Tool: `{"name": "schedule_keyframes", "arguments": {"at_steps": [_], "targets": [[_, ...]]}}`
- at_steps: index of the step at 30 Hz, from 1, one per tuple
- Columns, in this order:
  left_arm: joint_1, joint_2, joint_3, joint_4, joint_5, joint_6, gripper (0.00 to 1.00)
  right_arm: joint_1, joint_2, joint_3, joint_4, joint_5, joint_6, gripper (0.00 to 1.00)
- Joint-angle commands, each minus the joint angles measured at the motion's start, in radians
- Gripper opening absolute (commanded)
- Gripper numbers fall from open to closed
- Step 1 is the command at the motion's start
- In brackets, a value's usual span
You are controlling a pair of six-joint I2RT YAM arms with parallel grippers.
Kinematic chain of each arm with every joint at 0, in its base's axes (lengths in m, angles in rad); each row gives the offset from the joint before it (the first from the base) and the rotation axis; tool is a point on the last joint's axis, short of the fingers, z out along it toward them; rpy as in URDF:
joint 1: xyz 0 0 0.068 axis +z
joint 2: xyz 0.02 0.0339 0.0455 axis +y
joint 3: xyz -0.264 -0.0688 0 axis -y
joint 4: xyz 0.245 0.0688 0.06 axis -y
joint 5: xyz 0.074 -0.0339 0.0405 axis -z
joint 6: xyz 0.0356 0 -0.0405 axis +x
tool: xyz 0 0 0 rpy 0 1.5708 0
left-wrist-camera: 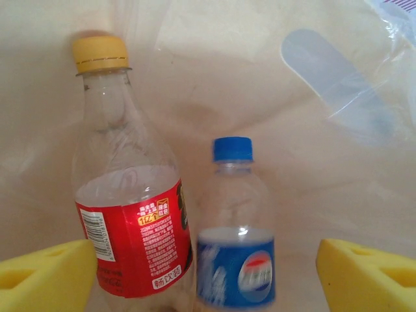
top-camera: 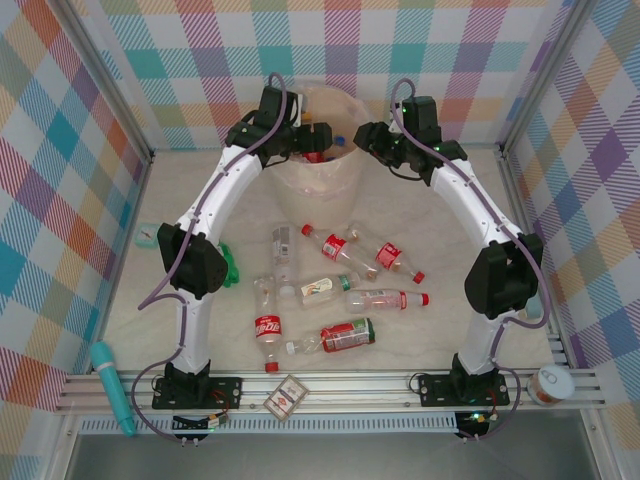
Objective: Put the plastic bottles in the bin
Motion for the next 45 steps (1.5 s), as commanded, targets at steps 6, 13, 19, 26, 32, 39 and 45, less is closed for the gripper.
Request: {"name": "schedule_keyframes", "arguments": {"at_steps": [6, 13, 19, 26, 32, 39, 45], "targets": [[0.000, -0.181, 0.031, 0.081, -0.066, 0.007, 0.97, 0.004, -0.018, 0.001, -0.033, 0.029, -0.041, 0.46], [0.088, -0.491, -0.218, 0.107, -0.206, -0.008, 1.00, 0.003, -0.020, 0.064, -0.094, 0.025, -0.108, 0.57], [0.312, -0.860, -0.831, 0.147, -0.176, -0.160, 1.00, 0.002, -0.087, 0.100, -0.158, 0.071, -0.212, 0.78], [0.431, -0.958, -1.272, 0.136, -0.083, -0.201, 1.00, -0.001, -0.176, 0.129, -0.257, 0.056, -0.285, 0.88], [0.435, -0.873, -1.458, 0.229, -0.072, -0.261, 0.97, 0.000, -0.328, -0.019, -0.275, 0.014, -0.288, 0.90], [0.433, -0.710, -1.537, 0.372, -0.027, -0.340, 0.85, -0.001, -0.480, -0.196, -0.284, 0.048, -0.279, 0.90], [0.430, -0.652, -1.543, 0.408, -0.031, -0.350, 0.67, 0.000, -0.487, -0.288, -0.233, 0.037, -0.237, 0.90]]}}
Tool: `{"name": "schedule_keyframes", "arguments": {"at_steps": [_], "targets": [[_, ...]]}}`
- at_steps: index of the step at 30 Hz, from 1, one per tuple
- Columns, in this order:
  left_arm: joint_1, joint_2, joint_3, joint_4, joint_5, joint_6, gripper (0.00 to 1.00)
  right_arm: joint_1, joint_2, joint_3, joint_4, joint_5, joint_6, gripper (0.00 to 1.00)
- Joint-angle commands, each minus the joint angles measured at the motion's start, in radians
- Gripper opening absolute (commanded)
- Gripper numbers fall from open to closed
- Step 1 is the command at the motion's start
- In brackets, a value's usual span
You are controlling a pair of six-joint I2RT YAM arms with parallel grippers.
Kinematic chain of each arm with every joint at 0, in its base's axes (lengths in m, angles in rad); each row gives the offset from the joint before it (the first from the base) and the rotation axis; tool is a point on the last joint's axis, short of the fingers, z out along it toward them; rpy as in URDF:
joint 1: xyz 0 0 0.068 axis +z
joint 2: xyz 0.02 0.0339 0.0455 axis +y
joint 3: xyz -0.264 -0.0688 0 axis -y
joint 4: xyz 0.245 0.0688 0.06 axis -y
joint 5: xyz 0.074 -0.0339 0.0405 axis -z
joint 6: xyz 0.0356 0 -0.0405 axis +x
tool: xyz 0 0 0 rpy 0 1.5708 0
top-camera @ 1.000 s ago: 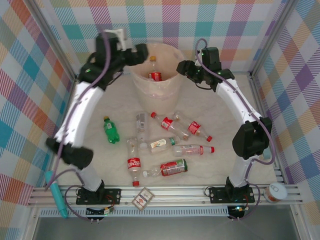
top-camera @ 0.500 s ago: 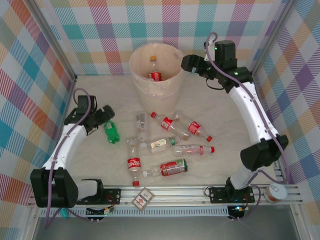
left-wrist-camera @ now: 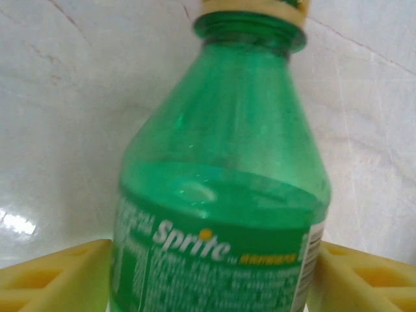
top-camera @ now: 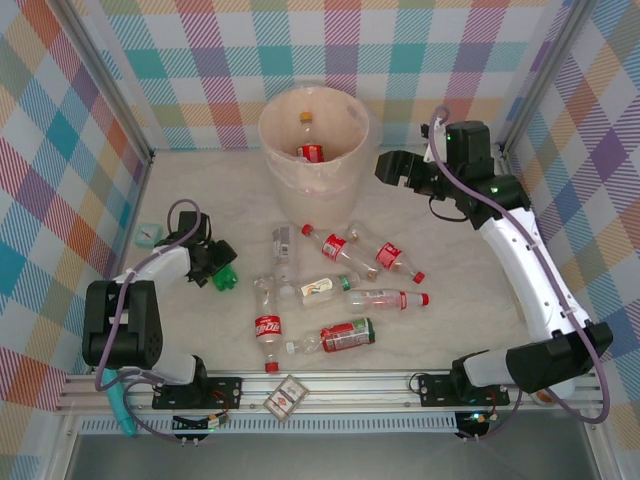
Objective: Put the plastic bottles in the bin
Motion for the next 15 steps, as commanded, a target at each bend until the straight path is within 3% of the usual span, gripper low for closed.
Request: {"name": "schedule_keyframes", "arguments": {"at_steps": [1, 6, 15], "targets": [[0.004, 0.012, 0.001, 0.038, 0.004, -0.011, 0.63, 0.002, 0.002, -0.051, 0.059, -0.017, 0.046, 0.89], [0.003, -0.072, 0.107, -0.089, -0.070, 0.072, 0.51, 0.002, -0.016, -0.183, 0.224, -0.059, 0.137, 0.87], [-0.043, -0.158, 0.569, -0.178, -0.055, 0.117, 0.50, 0.002, -0.029, -0.224, 0.238, -0.064, 0.159, 0.84]]}}
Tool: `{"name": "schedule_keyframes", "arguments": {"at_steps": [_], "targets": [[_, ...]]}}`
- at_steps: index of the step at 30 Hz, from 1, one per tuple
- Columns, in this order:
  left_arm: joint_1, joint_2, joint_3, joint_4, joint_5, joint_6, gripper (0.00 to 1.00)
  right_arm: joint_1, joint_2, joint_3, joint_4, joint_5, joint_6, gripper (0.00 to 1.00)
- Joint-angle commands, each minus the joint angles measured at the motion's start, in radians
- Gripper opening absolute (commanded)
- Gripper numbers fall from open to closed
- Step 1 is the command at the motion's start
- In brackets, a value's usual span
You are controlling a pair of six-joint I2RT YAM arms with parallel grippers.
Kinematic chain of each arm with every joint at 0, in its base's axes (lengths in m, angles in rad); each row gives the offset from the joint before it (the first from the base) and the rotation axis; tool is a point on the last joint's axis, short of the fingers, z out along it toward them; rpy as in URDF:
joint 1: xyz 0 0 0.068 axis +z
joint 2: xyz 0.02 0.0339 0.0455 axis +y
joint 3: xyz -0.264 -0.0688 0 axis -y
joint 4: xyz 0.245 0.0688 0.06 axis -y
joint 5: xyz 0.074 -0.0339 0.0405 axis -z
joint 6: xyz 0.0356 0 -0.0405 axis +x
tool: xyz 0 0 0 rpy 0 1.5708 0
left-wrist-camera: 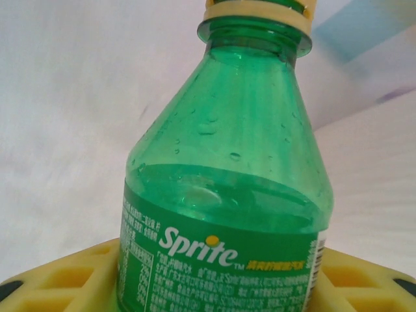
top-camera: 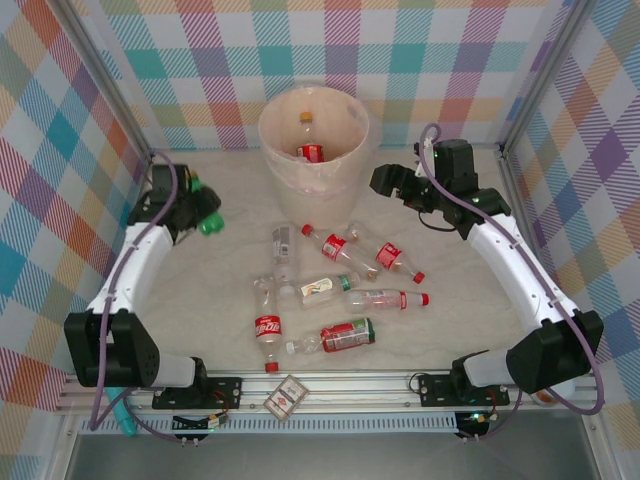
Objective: Put the plastic bottles in the bin
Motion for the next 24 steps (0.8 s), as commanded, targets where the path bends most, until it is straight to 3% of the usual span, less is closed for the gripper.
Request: {"name": "schedule_keyframes", "arguments": {"at_steps": [1, 4, 8, 11, 15, 24], "targets": [[-0.045, -0.028, 0.182, -0.004, -0.005, 0.028, 0.49, 0.002, -0.026, -0.026, 0.058, -0.015, 0.027, 0.84], [-0.105, 0.014, 0.329, 0.052, -0.004, 0.038, 0.45, 0.000, 0.016, -0.010, 0.073, -0.007, 0.020, 0.79], [-0.191, 0.092, 0.466, 0.144, 0.016, 0.033, 0.42, 0.001, 0.109, 0.061, 0.164, -0.085, 0.041, 0.72], [-0.279, 0.173, 0.583, 0.152, 0.024, 0.094, 0.38, 0.002, 0.184, 0.126, 0.223, -0.112, 0.076, 0.66], [-0.375, 0.327, 0.787, 0.028, 0.067, 0.208, 0.37, 0.002, 0.278, 0.217, 0.232, -0.099, 0.072, 0.62], [-0.404, 0.633, 1.074, -0.178, 0.059, 0.246, 0.36, 0.002, 0.376, 0.321, 0.192, -0.091, 0.066, 0.56]]}}
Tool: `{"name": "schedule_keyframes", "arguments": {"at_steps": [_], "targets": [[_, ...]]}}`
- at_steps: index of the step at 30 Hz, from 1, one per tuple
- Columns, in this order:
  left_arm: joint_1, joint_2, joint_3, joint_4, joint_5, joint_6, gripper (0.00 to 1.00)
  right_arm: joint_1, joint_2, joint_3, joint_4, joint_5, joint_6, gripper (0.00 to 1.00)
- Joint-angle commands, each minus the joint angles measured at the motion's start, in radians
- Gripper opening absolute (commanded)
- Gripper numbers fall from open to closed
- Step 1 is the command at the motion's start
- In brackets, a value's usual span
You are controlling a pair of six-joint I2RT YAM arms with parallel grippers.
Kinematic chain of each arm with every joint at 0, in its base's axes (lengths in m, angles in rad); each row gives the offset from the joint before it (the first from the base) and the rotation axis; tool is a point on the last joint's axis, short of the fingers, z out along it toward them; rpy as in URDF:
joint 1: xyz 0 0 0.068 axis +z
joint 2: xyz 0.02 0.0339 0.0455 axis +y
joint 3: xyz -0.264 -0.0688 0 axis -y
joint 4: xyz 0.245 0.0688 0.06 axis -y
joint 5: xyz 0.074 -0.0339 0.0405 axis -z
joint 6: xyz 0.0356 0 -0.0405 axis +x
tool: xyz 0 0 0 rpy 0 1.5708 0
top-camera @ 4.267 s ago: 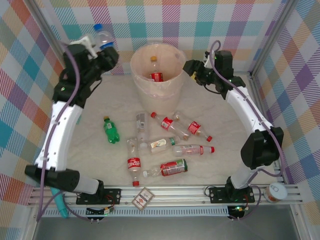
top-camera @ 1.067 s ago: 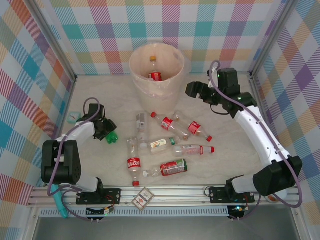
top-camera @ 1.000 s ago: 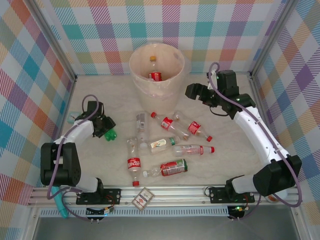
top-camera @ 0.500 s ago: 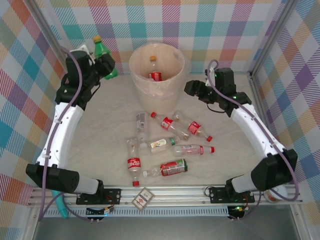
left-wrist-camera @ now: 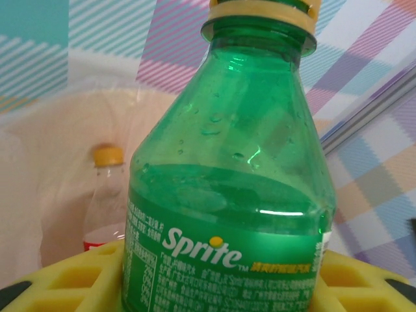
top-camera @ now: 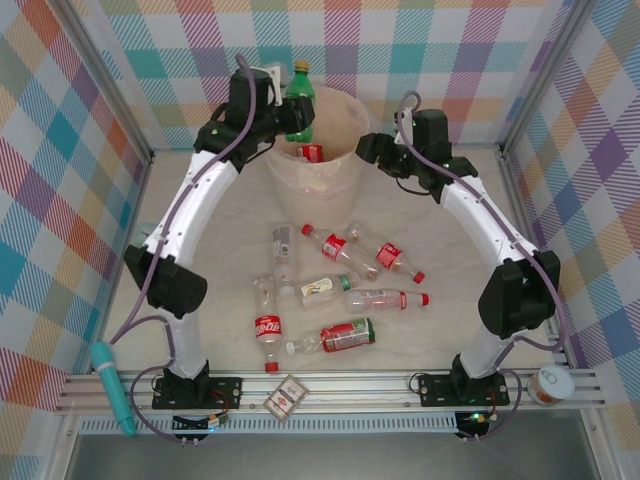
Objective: Put the plastic bottles in the bin
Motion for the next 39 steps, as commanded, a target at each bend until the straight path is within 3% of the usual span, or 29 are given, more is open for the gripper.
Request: {"name": "schedule_keyframes", "arguments": {"at_steps": [1, 4, 10, 19, 25, 30, 33, 39], "targets": [[-0.003, 0.081, 0.098, -0.133, -0.015, 0.048, 0.36, 0.002, 0.043, 0.067, -0.006, -0.014, -0.007, 0.56], [-0.006, 0.132, 0.132, -0.191, -0.030, 0.068, 0.38, 0.002, 0.070, 0.091, -0.022, -0.019, -0.015, 0.55], [-0.006, 0.170, 0.130, -0.216, -0.038, 0.094, 0.53, 0.001, 0.107, 0.135, -0.061, -0.017, -0.031, 0.54], [-0.006, 0.161, 0.136, -0.204, -0.044, 0.111, 0.89, 0.003, 0.124, 0.190, -0.108, -0.011, -0.051, 0.55], [-0.005, 0.121, 0.239, -0.219, -0.056, 0.128, 0.99, 0.002, 0.093, 0.279, -0.215, 0.005, -0.129, 0.64], [-0.001, -0.007, 0.237, -0.183, -0.112, 0.159, 1.00, 0.000, -0.031, 0.248, -0.359, 0.126, -0.269, 0.76], [0.020, -0.096, 0.148, -0.163, -0.134, 0.165, 1.00, -0.001, -0.134, 0.133, -0.437, 0.234, -0.345, 0.82], [0.090, -0.267, -0.260, -0.033, -0.096, 0.081, 1.00, 0.001, -0.208, -0.101, -0.563, 0.403, -0.463, 0.89]]}}
